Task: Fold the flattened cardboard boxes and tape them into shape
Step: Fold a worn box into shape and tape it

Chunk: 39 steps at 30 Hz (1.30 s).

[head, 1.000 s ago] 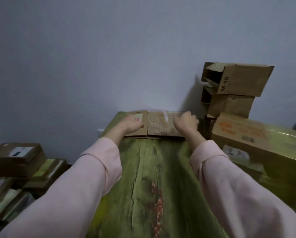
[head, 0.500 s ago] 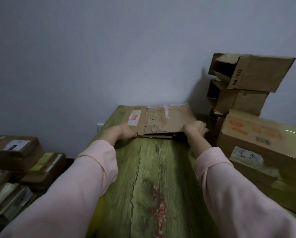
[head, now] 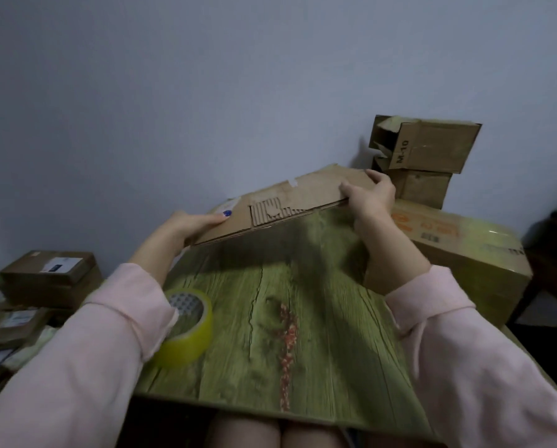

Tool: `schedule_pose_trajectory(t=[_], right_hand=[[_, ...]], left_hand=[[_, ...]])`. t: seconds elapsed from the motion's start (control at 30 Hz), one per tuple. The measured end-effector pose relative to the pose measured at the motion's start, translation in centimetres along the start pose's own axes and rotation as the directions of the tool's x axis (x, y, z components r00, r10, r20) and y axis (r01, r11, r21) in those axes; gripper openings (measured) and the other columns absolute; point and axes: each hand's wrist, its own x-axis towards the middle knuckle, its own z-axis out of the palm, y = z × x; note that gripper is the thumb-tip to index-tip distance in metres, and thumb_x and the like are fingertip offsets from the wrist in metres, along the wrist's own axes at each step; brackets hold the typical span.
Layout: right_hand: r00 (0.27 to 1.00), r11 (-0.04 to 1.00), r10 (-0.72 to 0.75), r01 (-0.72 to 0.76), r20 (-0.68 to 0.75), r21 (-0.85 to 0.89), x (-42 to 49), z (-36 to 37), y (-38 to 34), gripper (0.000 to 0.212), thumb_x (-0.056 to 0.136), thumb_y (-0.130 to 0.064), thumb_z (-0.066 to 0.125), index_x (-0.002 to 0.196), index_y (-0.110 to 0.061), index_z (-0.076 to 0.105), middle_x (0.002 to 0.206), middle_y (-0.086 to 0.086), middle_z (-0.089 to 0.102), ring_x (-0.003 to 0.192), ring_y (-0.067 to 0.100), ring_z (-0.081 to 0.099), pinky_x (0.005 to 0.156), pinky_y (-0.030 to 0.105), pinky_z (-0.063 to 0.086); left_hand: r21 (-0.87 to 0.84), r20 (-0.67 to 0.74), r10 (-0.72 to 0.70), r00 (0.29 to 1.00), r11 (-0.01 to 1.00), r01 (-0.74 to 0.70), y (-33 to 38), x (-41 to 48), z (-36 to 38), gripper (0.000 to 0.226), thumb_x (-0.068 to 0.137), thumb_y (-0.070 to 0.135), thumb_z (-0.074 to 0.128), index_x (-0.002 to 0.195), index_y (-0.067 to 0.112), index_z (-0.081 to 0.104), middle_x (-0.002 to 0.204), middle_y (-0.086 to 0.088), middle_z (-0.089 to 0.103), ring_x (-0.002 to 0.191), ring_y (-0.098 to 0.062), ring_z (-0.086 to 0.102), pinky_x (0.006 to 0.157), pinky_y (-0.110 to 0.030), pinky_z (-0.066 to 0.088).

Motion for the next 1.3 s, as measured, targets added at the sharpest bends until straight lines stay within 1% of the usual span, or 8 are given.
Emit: schedule_pose_trajectory(t=[0.17, 0.37, 0.47, 0.63, 0.83, 0.93, 1.2, 1.3], right_hand=[[0.980, 0.979, 0.107, -0.133, 0.167, 0.152, -5.1, -6.1, -0.1, 0.066, 0.081, -0.012, 0.071, 0.139, -0.014, 0.040, 0.127, 0.008, 0.052, 0.099, 0.019, 0.062, 0.073, 0.027, 0.058], [0.845, 0.958, 0.241, -0.285, 0.477, 0.020, -9.0, -13.9, 1.1, 0.036, 0.084, -0.027, 0.067, 0.109, -0.002, 0.061, 0.086, 0.009, 0.065, 0.064, 0.015, 0.068, 0.051, 0.024, 0.054], [0.831, 0.945, 0.327, -0.286, 0.451, -0.158, -10.0, -15.0, 2.4, 0.039, 0.088, -0.033, 0.064, 0.115, -0.006, 0.057, 0.088, 0.008, 0.065, 0.073, 0.019, 0.064, 0.058, 0.030, 0.053], [0.918, 0.982, 0.186, -0.190, 0.351, -0.024, -10.1, -15.8, 2.3, 0.046, 0.087, -0.018, 0.066, 0.128, -0.006, 0.050, 0.096, 0.007, 0.065, 0.077, 0.022, 0.064, 0.062, 0.043, 0.058], [0.968, 0.991, -0.047, 0.014, 0.247, 0.132, -8.3, -15.8, -0.1, 0.054, 0.089, -0.012, 0.062, 0.138, -0.007, 0.040, 0.117, 0.009, 0.057, 0.059, -0.001, 0.065, 0.048, 0.014, 0.049], [0.974, 0.994, -0.029, 0.004, 0.223, 0.110, -7.6, -15.1, 0.3, 0.055, 0.088, -0.014, 0.064, 0.138, -0.008, 0.041, 0.117, 0.008, 0.059, 0.062, 0.002, 0.066, 0.047, 0.014, 0.050], [0.981, 0.996, 0.012, -0.029, 0.194, 0.086, -7.2, -14.1, 3.1, 0.028, 0.087, -0.014, 0.065, 0.105, -0.025, 0.047, 0.096, 0.000, 0.063, 0.078, 0.016, 0.065, 0.050, 0.022, 0.055], [0.977, 0.995, 0.005, -0.025, 0.211, 0.091, -7.1, -14.5, 3.5, 0.033, 0.086, -0.012, 0.064, 0.117, -0.016, 0.053, 0.102, 0.006, 0.066, 0.072, 0.013, 0.069, 0.050, 0.023, 0.055]], left_hand=[[-0.262, 0.028, 0.080, 0.996, 0.963, -0.070, -1.7, -6.8, -1.1, 0.088, 0.057, 0.033, 0.087, 0.124, -0.004, 0.044, 0.114, -0.022, 0.061, 0.090, -0.028, 0.065, 0.059, -0.033, 0.055], [-0.120, 0.077, 0.177, 0.981, 0.979, -0.167, -4.9, -15.2, -0.8, 0.048, 0.076, 0.023, 0.075, 0.113, 0.007, 0.051, 0.098, -0.007, 0.063, 0.085, -0.017, 0.061, 0.063, -0.026, 0.047], [0.016, 0.096, 0.239, 0.966, 0.970, -0.242, -5.8, -16.6, 0.0, 0.059, 0.077, 0.029, 0.074, 0.125, 0.009, 0.045, 0.112, -0.004, 0.056, 0.100, -0.019, 0.055, 0.070, -0.023, 0.045], [0.327, 0.133, 0.358, 0.924, 0.865, -0.382, -7.2, -16.7, -0.1, 0.062, 0.082, 0.042, 0.065, 0.129, 0.007, 0.046, 0.124, -0.008, 0.054, 0.101, -0.017, 0.051, 0.079, -0.026, 0.045], [0.767, 0.232, 0.338, 0.912, 0.513, -0.385, -8.8, -14.0, -1.1, 0.046, 0.071, 0.036, 0.080, 0.100, 0.010, 0.057, 0.103, -0.009, 0.065, 0.096, -0.026, 0.060, 0.079, -0.032, 0.045], [0.774, 0.207, 0.439, 0.874, 0.473, -0.421, -8.4, -11.3, 0.0, 0.028, 0.073, 0.026, 0.079, 0.081, 0.008, 0.059, 0.088, -0.013, 0.066, 0.084, -0.030, 0.060, 0.074, -0.037, 0.047], [0.919, 0.028, 0.603, 0.797, 0.298, -0.258, -5.4, -1.1, 3.8, 0.033, 0.082, 0.039, 0.067, 0.111, 0.023, 0.067, 0.117, -0.012, 0.057, 0.114, -0.031, 0.043, 0.091, -0.035, 0.034], [0.886, -0.053, 0.506, 0.861, 0.422, -0.193, -4.2, 2.3, 5.1, 0.046, 0.086, 0.035, 0.064, 0.126, 0.013, 0.058, 0.128, -0.016, 0.048, 0.123, -0.033, 0.038, 0.097, -0.040, 0.035]])
